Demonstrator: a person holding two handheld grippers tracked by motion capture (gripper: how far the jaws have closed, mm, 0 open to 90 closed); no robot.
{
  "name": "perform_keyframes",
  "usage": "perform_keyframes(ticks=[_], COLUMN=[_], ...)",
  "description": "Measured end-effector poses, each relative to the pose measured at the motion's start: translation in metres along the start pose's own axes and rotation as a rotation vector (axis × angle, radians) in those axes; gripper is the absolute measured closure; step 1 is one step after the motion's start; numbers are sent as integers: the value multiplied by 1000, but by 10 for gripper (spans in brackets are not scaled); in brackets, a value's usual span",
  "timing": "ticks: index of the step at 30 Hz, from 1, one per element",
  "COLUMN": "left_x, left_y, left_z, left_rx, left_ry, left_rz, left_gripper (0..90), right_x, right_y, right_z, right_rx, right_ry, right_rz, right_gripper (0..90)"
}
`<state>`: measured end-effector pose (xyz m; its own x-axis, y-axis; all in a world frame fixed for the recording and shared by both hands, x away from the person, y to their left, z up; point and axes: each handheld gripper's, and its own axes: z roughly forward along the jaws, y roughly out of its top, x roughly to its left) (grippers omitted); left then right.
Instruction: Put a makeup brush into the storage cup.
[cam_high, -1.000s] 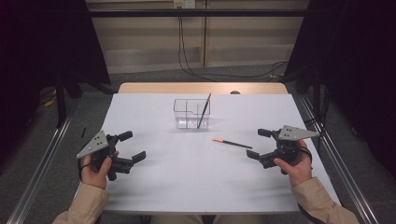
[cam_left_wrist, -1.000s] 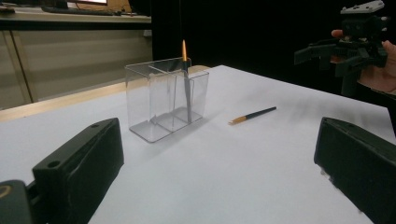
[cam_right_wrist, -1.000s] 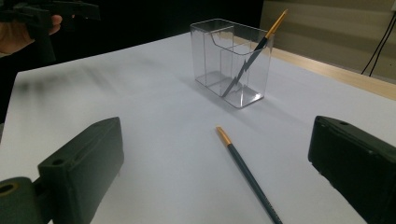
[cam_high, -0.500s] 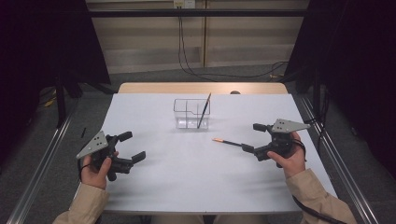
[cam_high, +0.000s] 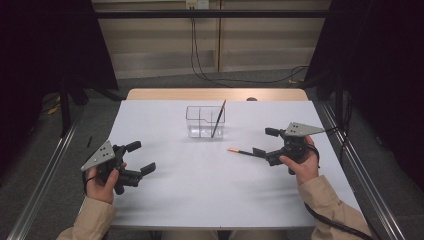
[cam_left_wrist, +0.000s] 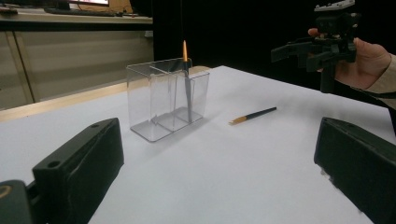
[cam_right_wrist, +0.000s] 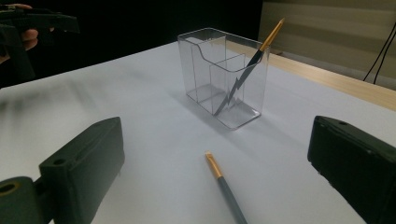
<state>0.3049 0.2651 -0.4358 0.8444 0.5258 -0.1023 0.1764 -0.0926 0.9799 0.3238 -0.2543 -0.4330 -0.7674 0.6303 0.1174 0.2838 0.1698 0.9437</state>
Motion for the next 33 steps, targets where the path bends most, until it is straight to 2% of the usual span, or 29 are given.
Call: perform_keyframes(ticks=[14,30,33], left_x=[1,0,0], left_y=[0,0,0], left_z=[0,0,0], left_rx=[0,1,1], left_ry=[0,-4,-2], left_rz=[1,2,4], left_gripper=[14,14,14], right_x=[-13,-22,-21], right_y=[-3,-5,-4], right_z=[24,37,40], right_rx=[51,101,121], right_ry=[-5,-12,-1], right_rz=[19,23,21], right_gripper=[38,42,42])
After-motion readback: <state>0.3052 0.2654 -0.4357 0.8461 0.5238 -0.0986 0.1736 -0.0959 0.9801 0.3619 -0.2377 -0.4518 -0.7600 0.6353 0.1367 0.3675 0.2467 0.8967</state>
